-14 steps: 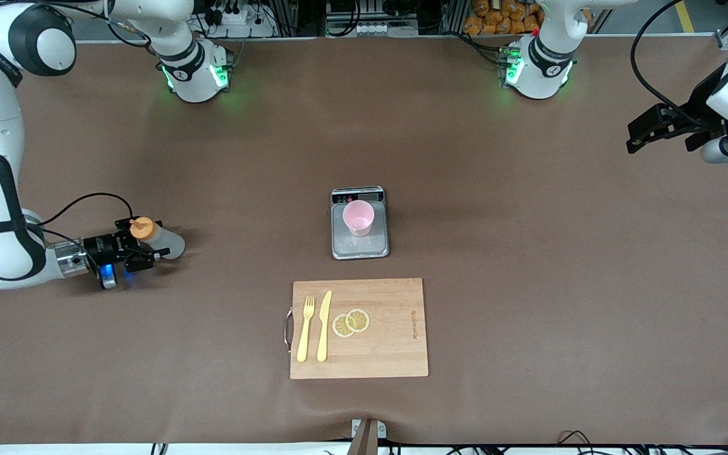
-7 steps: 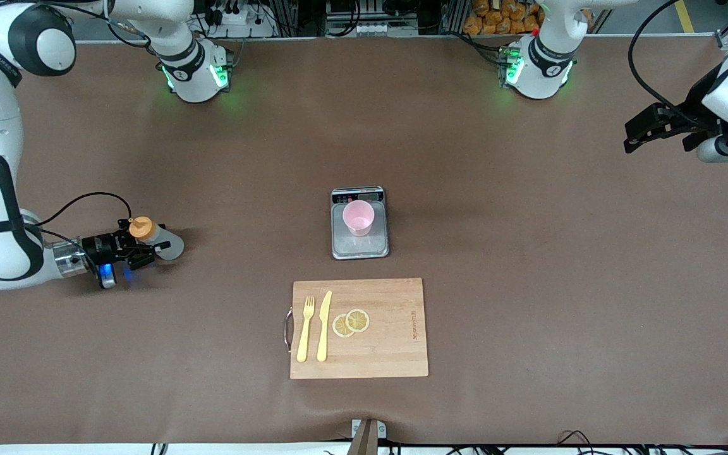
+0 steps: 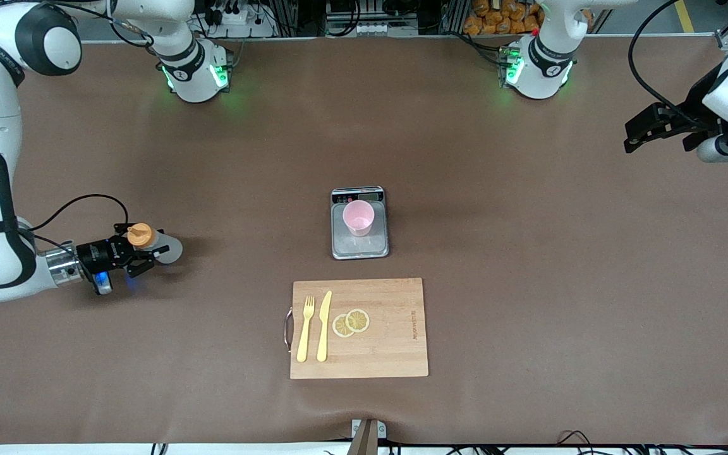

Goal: Add sauce to pink cup with both arms
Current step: 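Grasp the orange-capped squeeze bottle with the right gripper and lift it, then move the bottle with the right gripper toward the pink cup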

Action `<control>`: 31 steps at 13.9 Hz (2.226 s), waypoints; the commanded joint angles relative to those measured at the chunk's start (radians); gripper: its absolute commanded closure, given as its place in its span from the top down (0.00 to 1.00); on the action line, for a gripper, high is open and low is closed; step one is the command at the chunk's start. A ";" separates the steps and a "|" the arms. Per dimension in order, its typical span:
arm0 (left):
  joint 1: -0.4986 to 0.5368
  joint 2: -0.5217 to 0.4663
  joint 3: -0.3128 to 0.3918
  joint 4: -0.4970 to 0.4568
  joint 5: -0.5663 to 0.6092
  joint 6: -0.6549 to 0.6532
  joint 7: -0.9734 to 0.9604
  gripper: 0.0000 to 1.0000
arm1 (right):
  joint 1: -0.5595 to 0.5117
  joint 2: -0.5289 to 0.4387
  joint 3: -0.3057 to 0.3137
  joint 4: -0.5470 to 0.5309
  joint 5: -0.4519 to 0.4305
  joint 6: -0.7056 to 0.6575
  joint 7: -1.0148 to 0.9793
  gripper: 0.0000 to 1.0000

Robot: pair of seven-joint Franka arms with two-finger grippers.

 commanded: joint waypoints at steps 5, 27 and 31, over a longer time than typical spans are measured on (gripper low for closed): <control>0.003 -0.005 -0.028 0.009 -0.008 -0.014 -0.021 1.00 | 0.112 -0.127 -0.001 0.033 -0.084 -0.028 0.308 0.45; 0.009 -0.009 -0.045 0.008 -0.017 -0.017 -0.030 1.00 | 0.695 -0.335 -0.002 0.033 -0.424 -0.022 1.400 0.38; 0.011 -0.009 -0.045 0.009 -0.017 -0.017 -0.029 1.00 | 0.720 -0.330 -0.004 0.031 -0.424 -0.022 1.467 0.39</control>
